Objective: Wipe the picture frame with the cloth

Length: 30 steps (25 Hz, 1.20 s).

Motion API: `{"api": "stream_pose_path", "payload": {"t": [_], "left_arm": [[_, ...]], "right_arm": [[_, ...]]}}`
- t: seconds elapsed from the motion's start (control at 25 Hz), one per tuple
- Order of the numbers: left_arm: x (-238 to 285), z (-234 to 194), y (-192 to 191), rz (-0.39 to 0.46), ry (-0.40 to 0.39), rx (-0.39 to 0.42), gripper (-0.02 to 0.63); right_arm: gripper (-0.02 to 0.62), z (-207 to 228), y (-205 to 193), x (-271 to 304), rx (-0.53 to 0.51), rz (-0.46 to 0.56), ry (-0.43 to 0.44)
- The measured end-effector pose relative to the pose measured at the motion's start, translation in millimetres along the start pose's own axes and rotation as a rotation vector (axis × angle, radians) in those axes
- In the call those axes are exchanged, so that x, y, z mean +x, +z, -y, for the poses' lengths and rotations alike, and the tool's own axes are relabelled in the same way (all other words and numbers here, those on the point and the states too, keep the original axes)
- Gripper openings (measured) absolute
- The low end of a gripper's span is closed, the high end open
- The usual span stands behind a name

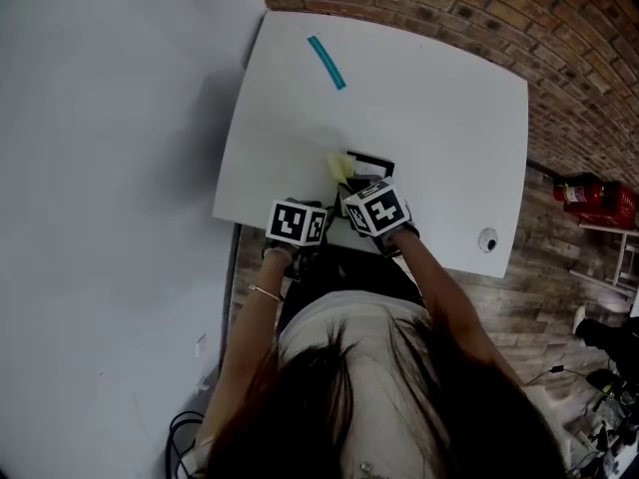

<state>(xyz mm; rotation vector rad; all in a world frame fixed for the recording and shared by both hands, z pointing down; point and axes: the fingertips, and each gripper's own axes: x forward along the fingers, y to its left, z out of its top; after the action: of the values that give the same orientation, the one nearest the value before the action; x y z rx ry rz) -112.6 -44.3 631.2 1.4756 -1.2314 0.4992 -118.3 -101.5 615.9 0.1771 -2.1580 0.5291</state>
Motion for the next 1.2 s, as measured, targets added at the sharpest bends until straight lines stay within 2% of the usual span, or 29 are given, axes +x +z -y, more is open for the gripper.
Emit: {"api": "stream_pose_path", "payload": {"t": [1.2], "left_arm": [[1,0,1,0.015,0.005,-0.021,0.138]], "right_arm": [[0.043,49,41,5,0.088,0.087,-0.019]]}}
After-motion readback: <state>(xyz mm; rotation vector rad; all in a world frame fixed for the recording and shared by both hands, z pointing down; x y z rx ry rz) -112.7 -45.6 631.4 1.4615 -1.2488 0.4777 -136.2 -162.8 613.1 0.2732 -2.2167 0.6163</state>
